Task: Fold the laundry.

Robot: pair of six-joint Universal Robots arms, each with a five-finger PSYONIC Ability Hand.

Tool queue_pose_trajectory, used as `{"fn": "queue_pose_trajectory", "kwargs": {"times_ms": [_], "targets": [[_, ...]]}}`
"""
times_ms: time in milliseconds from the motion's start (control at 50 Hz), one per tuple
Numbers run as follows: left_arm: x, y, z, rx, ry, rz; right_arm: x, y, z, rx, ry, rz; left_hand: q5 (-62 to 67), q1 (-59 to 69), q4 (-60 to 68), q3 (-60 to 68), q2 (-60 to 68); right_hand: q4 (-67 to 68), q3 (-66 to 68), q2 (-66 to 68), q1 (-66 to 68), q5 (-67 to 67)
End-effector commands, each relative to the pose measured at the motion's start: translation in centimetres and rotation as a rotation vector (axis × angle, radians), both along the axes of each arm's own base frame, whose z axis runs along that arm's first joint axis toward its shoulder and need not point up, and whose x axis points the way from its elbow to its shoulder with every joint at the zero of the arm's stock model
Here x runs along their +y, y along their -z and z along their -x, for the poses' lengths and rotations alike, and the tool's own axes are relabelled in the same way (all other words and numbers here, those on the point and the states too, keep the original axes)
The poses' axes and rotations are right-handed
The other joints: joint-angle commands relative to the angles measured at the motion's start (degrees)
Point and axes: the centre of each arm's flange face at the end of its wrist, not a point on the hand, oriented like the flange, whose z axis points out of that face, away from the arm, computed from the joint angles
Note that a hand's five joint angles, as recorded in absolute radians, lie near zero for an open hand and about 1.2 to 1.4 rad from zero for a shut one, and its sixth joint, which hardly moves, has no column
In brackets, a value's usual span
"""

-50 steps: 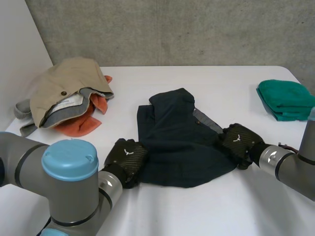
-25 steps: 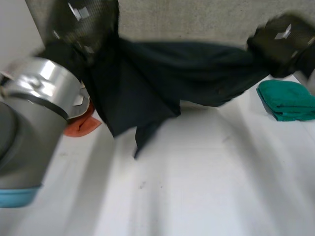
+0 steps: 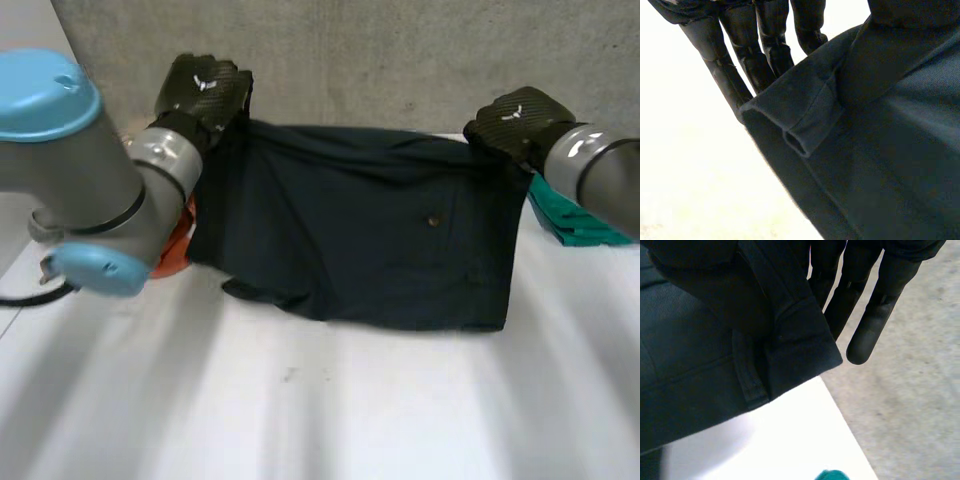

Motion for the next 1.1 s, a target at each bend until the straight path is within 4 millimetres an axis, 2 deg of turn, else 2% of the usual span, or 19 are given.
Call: {"fn": "queue_pose_trajectory", "kwargs": {"times_ms": [20, 100, 200, 300, 360, 380, 440, 460, 520, 540, 600, 700, 800, 820, 880, 900, 980, 1040, 1100], "targets": [[-4.4, -8.2, 1.0, 0.186, -0.019, 0.488, -5.0, -5.1, -1.4, -0.201, 0.079, 0.469, 13.04, 15.34, 11.38, 11.68, 11.61, 11.64, 12.12, 12.8, 18.26, 12.05], [-4.6, -13.1, 0.0, 0.299, -0.041, 0.733, -5.2, -9.8, -1.8, -0.349, 0.062, 0.758, 13.04, 15.34, 11.38, 11.68, 11.61, 11.64, 12.12, 12.8, 18.26, 12.05], [-4.2, -13.6, 0.1, 0.313, -0.033, 0.749, -4.4, -10.4, -2.6, -0.38, 0.039, 0.777, 13.04, 15.34, 11.38, 11.68, 11.61, 11.64, 12.12, 12.8, 18.26, 12.05], [-3.8, -9.2, 0.2, 0.261, -0.002, 0.568, -4.1, -7.4, -2.6, -0.338, 0.041, 0.648, 13.04, 15.34, 11.38, 11.68, 11.61, 11.64, 12.12, 12.8, 18.26, 12.05], [-2.7, -5.4, 0.0, 0.222, 0.022, 0.43, -4.0, -5.6, -2.7, -0.316, 0.035, 0.595, 13.04, 15.34, 11.38, 11.68, 11.61, 11.64, 12.12, 12.8, 18.26, 12.05], [-2.1, -3.2, -0.3, 0.196, 0.023, 0.364, -4.0, -4.2, -2.8, -0.299, 0.027, 0.552, 13.04, 15.34, 11.38, 11.68, 11.61, 11.64, 12.12, 12.8, 18.26, 12.05], [-1.0, 0.0, -0.6, 0.152, 0.024, 0.266, -4.2, -1.2, -3.0, -0.265, 0.015, 0.464, 13.04, 15.34, 11.38, 11.68, 11.61, 11.64, 12.12, 12.8, 18.26, 12.05], [0.0, 1.9, -0.7, 0.12, 0.027, 0.211, -4.4, 1.7, -3.0, -0.232, 0.016, 0.377, 13.04, 15.34, 11.38, 11.68, 11.61, 11.64, 12.12, 12.8, 18.26, 12.05], [1.6, 4.8, -0.7, 0.073, 0.039, 0.119, -4.0, 6.3, -3.1, -0.166, 0.016, 0.227, 13.04, 15.34, 11.38, 11.68, 11.61, 11.64, 12.12, 12.8, 18.26, 12.05], [2.6, 6.6, -0.8, 0.036, 0.046, 0.06, -3.5, 8.4, -3.0, -0.131, 0.018, 0.145, 13.04, 15.34, 11.38, 11.68, 11.61, 11.64, 12.12, 12.8, 18.26, 12.05], [4.8, 9.4, -1.0, -0.053, 0.059, -0.046, -2.0, 11.3, -2.5, -0.056, 0.016, 0.009, 13.04, 15.34, 11.38, 11.68, 11.61, 11.64, 12.12, 12.8, 18.26, 12.05], [9.1, 9.9, -1.5, -0.186, 0.093, -0.16, 0.7, 12.8, -1.3, 0.045, 0.02, -0.137, 13.04, 15.34, 11.38, 11.68, 11.61, 11.64, 12.12, 12.8, 18.26, 12.05], [13.1, 9.3, -3.6, -0.3, 0.065, -0.323, 5.0, 11.4, 0.4, 0.137, 0.014, -0.262, 13.04, 15.34, 11.38, 11.68, 11.61, 11.64, 12.12, 12.8, 18.26, 12.05], [15.0, 9.1, -4.6, -0.349, 0.066, -0.404, 6.8, 10.3, 1.1, 0.171, 0.008, -0.296, 13.04, 15.34, 11.38, 11.68, 11.61, 11.64, 12.12, 12.8, 18.26, 12.05], [17.6, 9.0, -5.9, -0.421, 0.083, -0.501, 9.9, 9.4, 2.1, 0.237, -0.016, -0.363, 13.04, 15.34, 11.38, 11.68, 11.61, 11.64, 12.12, 12.8, 18.26, 12.05], [19.5, 9.0, -6.8, -0.477, 0.101, -0.58, 12.2, 9.1, 2.8, 0.303, -0.044, -0.41, 13.04, 15.34, 11.38, 11.68, 11.61, 11.64, 12.12, 12.8, 18.26, 12.05], [24.1, 9.0, -8.2, -0.61, 0.18, -0.748, 16.3, 9.2, 4.2, 0.462, -0.128, -0.486, 13.04, 15.34, 11.38, 11.68, 11.61, 11.64, 12.12, 12.8, 18.26, 12.05], [25.1, 8.7, -7.7, -0.631, 0.222, -0.737, 17.4, 9.3, 4.5, 0.532, -0.18, -0.487, 13.04, 15.34, 11.38, 11.68, 11.61, 11.64, 12.12, 12.8, 18.26, 12.05], [23.8, 7.9, -6.3, -0.57, 0.228, -0.632, 17.0, 9.3, 4.4, 0.522, -0.169, -0.465, 13.04, 15.34, 11.38, 11.68, 11.61, 11.64, 12.12, 12.8, 18.26, 12.05]]}}
